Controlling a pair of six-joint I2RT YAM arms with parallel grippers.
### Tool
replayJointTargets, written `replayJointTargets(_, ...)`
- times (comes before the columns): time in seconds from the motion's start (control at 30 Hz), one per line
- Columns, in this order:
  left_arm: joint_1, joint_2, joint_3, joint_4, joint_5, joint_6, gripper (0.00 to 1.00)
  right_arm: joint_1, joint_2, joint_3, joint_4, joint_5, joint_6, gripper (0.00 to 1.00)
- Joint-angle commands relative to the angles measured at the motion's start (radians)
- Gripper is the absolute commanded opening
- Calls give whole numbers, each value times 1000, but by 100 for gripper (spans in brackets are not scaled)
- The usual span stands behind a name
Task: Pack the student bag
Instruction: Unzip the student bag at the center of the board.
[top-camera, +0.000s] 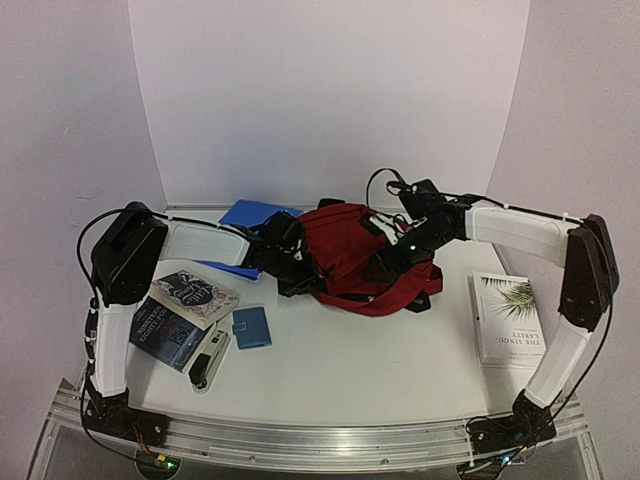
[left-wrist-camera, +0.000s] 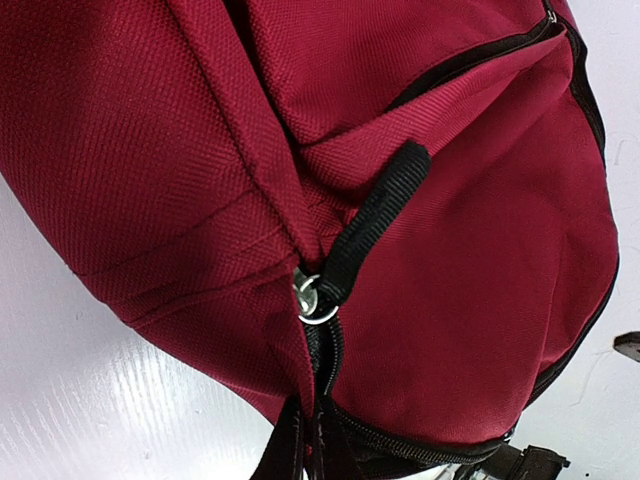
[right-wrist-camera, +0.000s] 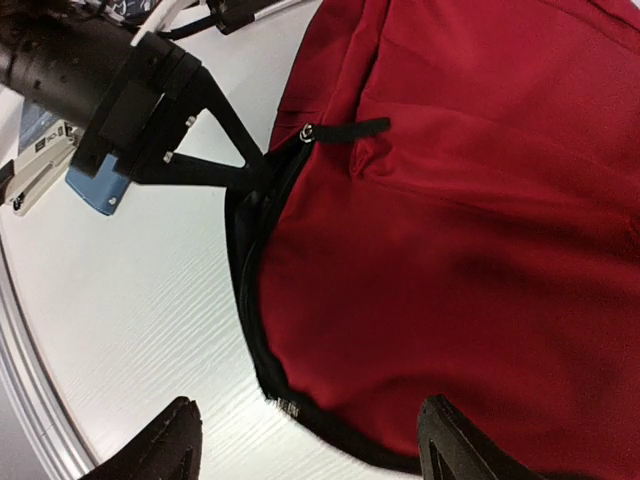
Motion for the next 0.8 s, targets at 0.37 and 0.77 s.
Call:
replayJointTargets(0.37,-6,-27,-47,43,-16,3,2,53,263,147,-24,33,58,39)
replayJointTargets(0.77,4,25,-44,45,-60,-28,0,47,133,290,-64,-345,249,0)
